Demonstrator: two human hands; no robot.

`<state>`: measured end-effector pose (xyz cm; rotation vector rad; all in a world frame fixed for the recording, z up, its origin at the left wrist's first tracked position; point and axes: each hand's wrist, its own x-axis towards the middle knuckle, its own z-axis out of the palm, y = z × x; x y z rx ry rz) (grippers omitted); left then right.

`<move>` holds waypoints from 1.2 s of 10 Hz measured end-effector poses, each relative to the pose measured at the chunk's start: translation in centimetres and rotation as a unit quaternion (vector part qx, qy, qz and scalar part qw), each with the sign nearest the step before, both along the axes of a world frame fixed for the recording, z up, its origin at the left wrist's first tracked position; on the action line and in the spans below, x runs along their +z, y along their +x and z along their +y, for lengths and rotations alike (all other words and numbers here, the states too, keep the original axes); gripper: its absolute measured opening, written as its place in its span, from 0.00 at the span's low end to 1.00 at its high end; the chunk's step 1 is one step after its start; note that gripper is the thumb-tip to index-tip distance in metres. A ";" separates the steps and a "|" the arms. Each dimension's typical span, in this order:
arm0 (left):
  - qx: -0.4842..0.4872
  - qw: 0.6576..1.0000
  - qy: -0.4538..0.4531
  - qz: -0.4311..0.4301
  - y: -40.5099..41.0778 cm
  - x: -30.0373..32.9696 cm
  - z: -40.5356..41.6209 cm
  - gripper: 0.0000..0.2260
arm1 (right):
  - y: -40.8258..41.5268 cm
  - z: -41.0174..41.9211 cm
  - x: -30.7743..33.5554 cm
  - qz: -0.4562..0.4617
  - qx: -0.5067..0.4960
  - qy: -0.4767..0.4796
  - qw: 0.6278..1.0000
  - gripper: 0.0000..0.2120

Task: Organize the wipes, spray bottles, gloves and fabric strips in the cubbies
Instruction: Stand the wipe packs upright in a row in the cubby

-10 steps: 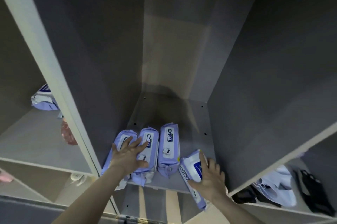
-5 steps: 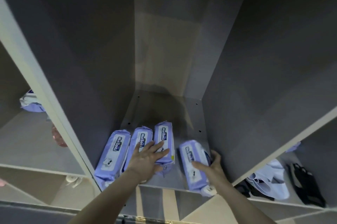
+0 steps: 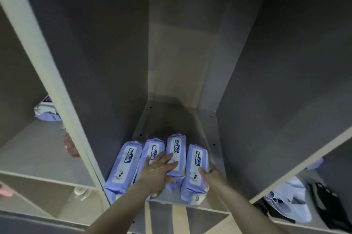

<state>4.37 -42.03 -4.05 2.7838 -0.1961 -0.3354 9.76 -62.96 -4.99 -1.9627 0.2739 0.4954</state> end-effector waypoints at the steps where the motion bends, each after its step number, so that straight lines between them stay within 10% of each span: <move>1: 0.100 0.976 -0.178 -0.074 -2.0 2.2 1.4 0.25 | -2.2 2.3 3.2 -0.106 0.041 -0.016 0.993 0.22; 3: 0.232 0.896 -0.369 -0.088 -11.7 8.6 6.8 0.15 | -10.7 8.1 11.9 -0.051 0.193 0.165 0.966 0.19; 4: 0.312 0.885 -0.326 -0.119 -16.5 10.3 10.1 0.10 | -13.4 10.8 12.8 -0.049 0.296 0.182 0.937 0.31; 6: 0.463 0.867 -0.134 -0.126 -20.9 11.7 14.4 0.16 | -15.7 15.9 12.4 0.007 0.346 0.193 0.918 0.21; 9: 0.531 0.817 -0.178 -0.136 -22.3 9.9 19.2 0.15 | -18.8 23.1 10.8 -0.071 0.358 0.144 0.920 0.23; 12: 0.468 0.861 -0.178 -0.084 -20.5 8.9 32.7 0.15 | -16.7 37.4 9.1 0.031 0.328 0.214 0.920 0.40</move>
